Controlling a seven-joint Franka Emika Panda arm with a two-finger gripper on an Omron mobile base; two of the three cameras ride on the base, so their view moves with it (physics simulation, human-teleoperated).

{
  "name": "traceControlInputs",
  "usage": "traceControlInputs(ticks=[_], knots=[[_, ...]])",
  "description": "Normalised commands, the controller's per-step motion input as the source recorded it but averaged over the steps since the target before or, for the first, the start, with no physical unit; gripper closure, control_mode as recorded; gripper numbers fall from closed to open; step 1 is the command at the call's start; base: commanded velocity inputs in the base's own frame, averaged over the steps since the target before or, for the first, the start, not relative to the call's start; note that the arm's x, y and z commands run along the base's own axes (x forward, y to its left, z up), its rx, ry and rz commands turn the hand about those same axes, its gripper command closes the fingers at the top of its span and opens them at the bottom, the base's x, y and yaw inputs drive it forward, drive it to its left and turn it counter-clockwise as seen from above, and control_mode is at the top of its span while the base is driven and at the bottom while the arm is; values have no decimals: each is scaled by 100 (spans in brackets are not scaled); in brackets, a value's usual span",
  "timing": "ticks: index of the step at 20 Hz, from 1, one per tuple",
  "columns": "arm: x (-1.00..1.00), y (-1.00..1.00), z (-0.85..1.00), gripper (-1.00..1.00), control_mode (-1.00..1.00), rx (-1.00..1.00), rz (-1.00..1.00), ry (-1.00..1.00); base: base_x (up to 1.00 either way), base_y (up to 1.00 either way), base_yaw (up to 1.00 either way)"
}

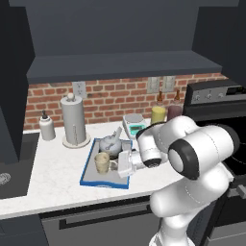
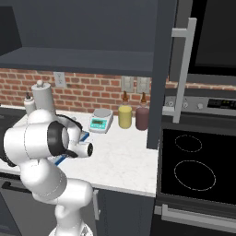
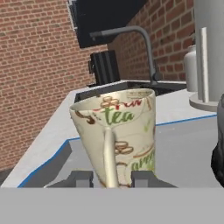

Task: Pick the kettle from the counter and place it on the tray. Then pick the mug from the cabinet and place it on the tray. Then close the cabinet doors.

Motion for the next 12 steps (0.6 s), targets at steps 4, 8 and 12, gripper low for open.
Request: traceControlInputs(ticks=[4,8,12], knots=[[-3,-3,10,-100,-100,0,0,0,0,0,0],[0,-8,30,-100,-100,0,0,0,0,0,0],[-4,-26,68,-100,-100,0,0,0,0,0,0]])
